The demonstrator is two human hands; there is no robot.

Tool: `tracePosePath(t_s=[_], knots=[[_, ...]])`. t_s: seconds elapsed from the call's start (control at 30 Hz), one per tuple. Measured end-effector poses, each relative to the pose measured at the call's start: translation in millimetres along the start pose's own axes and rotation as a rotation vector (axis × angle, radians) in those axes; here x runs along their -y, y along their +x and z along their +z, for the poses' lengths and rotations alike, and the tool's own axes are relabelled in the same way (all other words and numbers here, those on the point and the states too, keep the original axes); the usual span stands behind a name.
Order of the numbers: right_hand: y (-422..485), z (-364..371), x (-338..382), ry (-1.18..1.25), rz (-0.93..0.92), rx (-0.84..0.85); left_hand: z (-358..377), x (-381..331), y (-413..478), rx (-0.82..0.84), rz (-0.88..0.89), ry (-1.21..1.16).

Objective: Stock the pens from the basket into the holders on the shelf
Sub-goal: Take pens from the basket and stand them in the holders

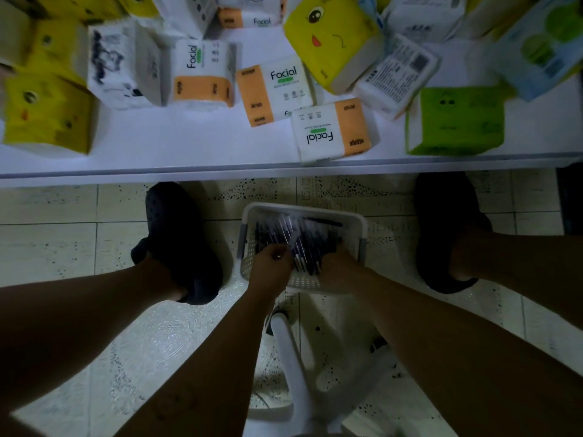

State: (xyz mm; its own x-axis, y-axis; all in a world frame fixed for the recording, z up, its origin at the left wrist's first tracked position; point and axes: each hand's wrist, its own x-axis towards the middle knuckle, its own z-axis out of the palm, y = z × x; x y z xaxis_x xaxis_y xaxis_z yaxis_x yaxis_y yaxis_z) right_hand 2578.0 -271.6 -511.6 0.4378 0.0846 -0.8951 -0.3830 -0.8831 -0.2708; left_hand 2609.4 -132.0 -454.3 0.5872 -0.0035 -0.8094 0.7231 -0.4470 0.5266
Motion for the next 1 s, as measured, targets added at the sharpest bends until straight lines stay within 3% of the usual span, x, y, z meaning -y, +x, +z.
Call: tracePosePath(t_s=[0.1, 0.3, 0.5, 0.77, 1.0], knots=[[2.8, -3.9, -1.4, -0.014, -0.027, -0.007, 1.1, -2.4, -3.0, 0.086, -0.03, 0.02], [0.4, -9.9, -0.4, 0.065, -0.039, -0.011, 0.2, -0.3, -0.9, 0.09, -0.059, 0.011], [-11.2, -11.7, -0.6, 0.124, -0.1, -0.203, -0.2, -4.5, -1.4, 0.144, -0.035, 0.042], [-51.9, -23.3, -7.9, 0.351, -0.082, -0.337, -5.9, -29.8, -22.6, 0.136, 0.097, 0.01], [-101.5, -47.3, 10.8, 0.665, -0.217, -0.528, -9.9, -75.2, -64.0, 0.092, 0.334, 0.127]])
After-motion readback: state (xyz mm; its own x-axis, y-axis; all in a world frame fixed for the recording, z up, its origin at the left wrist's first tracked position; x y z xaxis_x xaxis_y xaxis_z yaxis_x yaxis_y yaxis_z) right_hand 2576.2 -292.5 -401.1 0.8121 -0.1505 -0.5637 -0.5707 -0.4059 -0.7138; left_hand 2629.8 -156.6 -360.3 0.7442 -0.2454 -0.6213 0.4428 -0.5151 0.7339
